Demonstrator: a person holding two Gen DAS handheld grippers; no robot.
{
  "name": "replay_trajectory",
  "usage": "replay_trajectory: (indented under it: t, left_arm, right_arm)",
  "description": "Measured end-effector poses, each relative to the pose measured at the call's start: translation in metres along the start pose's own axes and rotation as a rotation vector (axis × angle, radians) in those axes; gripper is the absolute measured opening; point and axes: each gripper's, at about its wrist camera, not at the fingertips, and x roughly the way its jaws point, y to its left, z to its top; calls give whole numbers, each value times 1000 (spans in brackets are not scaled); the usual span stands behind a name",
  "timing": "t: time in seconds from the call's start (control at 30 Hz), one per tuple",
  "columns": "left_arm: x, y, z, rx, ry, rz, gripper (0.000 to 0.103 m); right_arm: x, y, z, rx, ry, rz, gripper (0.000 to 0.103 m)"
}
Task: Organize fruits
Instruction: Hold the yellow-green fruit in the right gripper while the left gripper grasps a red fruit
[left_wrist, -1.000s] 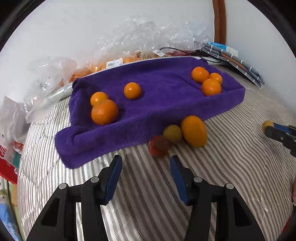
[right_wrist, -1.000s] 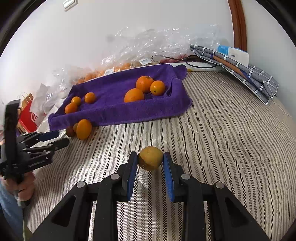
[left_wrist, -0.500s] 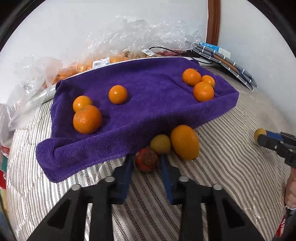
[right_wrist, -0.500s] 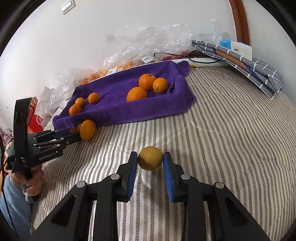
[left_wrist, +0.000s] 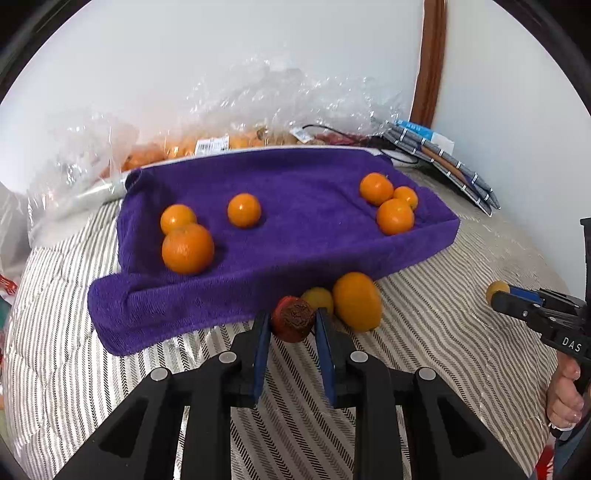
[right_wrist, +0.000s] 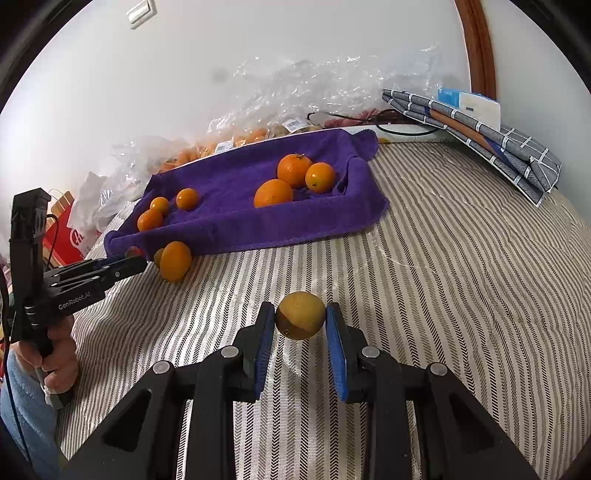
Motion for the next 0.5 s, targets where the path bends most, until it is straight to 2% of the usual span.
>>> replay_trajectory:
  t: [0.4,0.5]
  left_arm:
    - [-18,18,6,-80,-87,14,23]
    - [-25,24,6,-108,-120,21,23]
  right_arm:
    - [-6,5,0,-20,-24,-22,28]
    - [-5,6,3,-1,-8,-7,28]
